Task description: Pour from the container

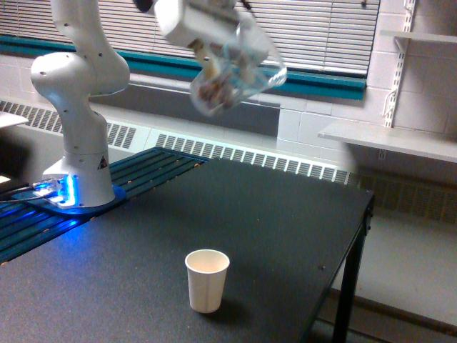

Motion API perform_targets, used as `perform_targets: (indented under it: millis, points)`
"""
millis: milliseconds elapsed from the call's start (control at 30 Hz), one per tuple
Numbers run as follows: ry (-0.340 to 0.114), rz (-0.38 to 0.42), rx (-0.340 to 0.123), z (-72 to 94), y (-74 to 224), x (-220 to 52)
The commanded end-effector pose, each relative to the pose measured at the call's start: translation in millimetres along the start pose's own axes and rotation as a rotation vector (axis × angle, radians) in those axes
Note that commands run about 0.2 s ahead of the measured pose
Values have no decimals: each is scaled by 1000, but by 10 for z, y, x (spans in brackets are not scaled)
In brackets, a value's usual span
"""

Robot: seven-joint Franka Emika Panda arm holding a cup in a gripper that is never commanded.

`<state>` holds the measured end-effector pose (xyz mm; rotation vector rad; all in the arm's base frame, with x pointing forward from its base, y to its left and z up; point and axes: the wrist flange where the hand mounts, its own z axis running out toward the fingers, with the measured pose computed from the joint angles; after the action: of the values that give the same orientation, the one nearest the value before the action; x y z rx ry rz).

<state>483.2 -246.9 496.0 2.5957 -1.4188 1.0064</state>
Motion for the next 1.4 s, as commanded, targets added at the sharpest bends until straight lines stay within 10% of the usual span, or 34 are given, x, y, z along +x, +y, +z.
perform_targets:
  millis: [33,1400]
  points:
    - [-19,-42,-13,85,248,-131]
    - [-146,-141,-175,529,838,-982]
